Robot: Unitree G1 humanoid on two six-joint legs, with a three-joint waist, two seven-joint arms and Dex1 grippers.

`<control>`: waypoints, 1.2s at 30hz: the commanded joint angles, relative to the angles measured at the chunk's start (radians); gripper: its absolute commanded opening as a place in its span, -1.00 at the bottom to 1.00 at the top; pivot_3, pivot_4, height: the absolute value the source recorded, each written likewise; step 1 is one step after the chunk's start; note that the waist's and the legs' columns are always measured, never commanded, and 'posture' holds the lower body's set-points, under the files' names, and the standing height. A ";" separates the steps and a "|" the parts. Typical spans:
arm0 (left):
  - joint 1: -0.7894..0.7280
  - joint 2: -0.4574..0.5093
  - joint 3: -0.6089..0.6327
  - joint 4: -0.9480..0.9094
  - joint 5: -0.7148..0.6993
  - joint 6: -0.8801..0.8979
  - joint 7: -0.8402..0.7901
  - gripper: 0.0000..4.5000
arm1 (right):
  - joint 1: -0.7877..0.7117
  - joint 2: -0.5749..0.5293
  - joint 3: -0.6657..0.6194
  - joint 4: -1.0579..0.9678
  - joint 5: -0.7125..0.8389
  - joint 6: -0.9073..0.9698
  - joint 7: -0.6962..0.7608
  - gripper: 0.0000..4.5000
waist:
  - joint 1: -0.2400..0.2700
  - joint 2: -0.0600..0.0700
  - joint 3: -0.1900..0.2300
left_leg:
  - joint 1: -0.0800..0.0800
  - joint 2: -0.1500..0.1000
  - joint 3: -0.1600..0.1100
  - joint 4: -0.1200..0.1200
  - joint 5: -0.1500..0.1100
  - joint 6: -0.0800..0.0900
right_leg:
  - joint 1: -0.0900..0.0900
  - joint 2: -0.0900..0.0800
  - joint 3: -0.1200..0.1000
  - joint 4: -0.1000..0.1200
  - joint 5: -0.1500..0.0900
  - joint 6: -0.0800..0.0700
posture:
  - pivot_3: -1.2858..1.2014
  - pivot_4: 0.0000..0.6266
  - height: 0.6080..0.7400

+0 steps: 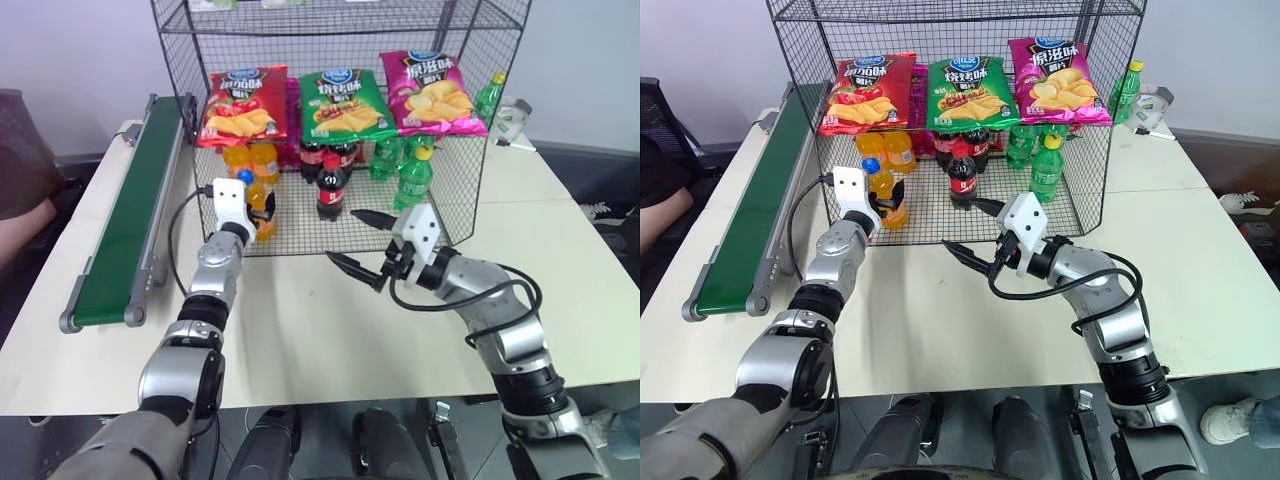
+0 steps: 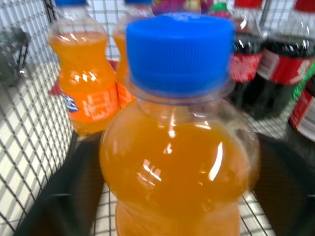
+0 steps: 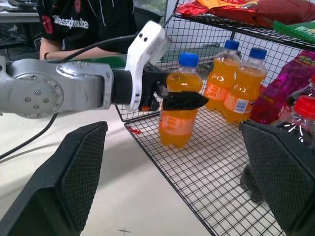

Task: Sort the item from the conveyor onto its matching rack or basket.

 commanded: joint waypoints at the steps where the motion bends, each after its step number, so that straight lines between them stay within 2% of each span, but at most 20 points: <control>1: -0.002 0.008 0.022 -0.055 -0.011 -0.021 -0.019 0.97 | -0.006 -0.007 -0.016 -0.041 0.003 -0.009 -0.004 1.00 | 0.000 0.000 0.000 | 0.000 0.000 0.000 0.000 0.000 0.000 | 0.000 0.000 0.000 0.000 0.000 0.000 | 0.03 -0.52 1.00; 5: 0.054 0.010 0.029 -0.172 -0.033 0.014 -0.065 0.97 | -0.009 -0.007 -0.016 -0.040 0.005 -0.009 -0.001 1.00 | 0.000 0.000 0.000 | 0.000 0.000 0.000 0.000 0.000 0.000 | 0.000 0.000 0.000 0.000 0.000 0.000 | 0.03 -0.52 1.00; 16: 0.341 0.077 0.037 -0.782 -0.104 0.332 -0.083 0.97 | -0.001 -0.019 -0.022 -0.044 0.014 -0.002 0.010 1.00 | 0.003 0.000 0.000 | 0.000 0.000 0.000 0.001 0.000 0.000 | 0.000 0.000 0.001 0.001 0.000 0.000 | 0.03 -0.52 1.00; 19: 0.411 0.129 0.051 -0.926 -0.136 0.434 -0.103 0.97 | -0.002 -0.025 -0.025 -0.043 0.017 0.000 0.013 1.00 | 0.001 0.000 0.000 | 0.000 0.000 0.000 0.000 0.000 0.000 | 0.000 0.000 0.001 0.001 0.000 0.000 | 0.03 -0.52 1.00; 23: 0.509 0.253 0.113 -1.114 -0.248 0.589 -0.198 0.97 | -0.003 -0.038 -0.036 -0.039 0.021 0.002 0.021 1.00 | -0.005 0.001 0.000 | 0.001 0.001 0.000 -0.001 0.000 0.000 | -0.001 0.000 0.001 0.001 0.000 -0.001 | 0.03 -0.52 1.00; 28: 0.623 0.419 0.222 -1.235 -0.368 0.749 -0.302 0.97 | -0.004 -0.058 -0.049 -0.028 0.025 0.002 0.034 1.00 | -0.002 0.001 0.000 | 0.001 0.002 0.000 -0.001 0.000 0.000 | -0.001 -0.001 0.002 0.001 0.000 -0.001 | 0.03 -0.52 1.00; 36: 0.698 0.491 0.277 -1.283 -0.420 0.828 -0.340 0.97 | 0.002 -0.072 -0.059 -0.027 0.026 0.005 0.047 1.00 | 0.006 0.002 0.000 | 0.001 0.001 -0.001 -0.001 0.000 0.000 | -0.002 -0.002 0.002 -0.001 0.000 -0.001 | 0.03 -0.52 1.00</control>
